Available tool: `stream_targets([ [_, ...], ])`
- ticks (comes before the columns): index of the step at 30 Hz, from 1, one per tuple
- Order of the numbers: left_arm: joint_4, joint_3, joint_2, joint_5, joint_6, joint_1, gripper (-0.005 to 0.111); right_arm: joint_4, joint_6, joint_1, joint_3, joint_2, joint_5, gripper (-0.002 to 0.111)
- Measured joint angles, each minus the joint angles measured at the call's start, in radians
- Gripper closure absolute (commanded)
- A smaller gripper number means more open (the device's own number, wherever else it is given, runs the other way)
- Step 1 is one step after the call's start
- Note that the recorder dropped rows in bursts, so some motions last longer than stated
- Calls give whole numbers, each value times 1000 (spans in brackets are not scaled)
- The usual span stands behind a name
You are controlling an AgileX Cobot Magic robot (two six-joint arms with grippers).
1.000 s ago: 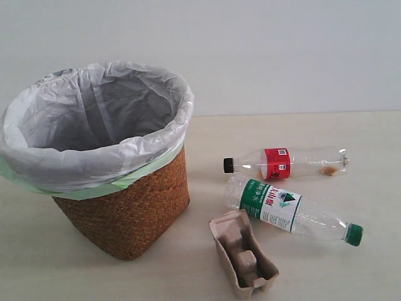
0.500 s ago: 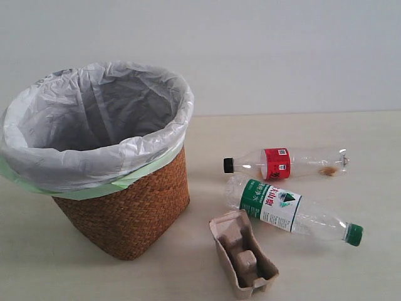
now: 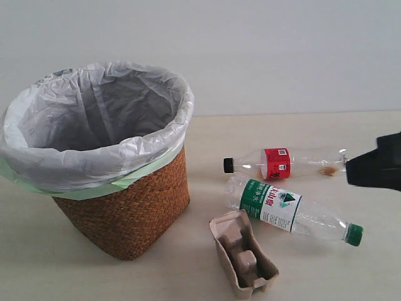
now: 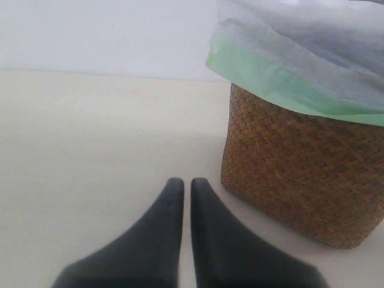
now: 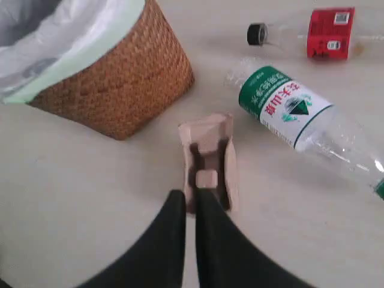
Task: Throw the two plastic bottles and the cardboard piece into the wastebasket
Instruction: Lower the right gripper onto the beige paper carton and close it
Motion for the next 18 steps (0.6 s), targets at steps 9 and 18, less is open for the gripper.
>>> stream_targets([
  [9,0,0,0,0,0,0,103,2,-72,18,-7,228,12,62],
  [18,0,0,0,0,0,0,103,-63,-23,257,-97,418,-60,53],
])
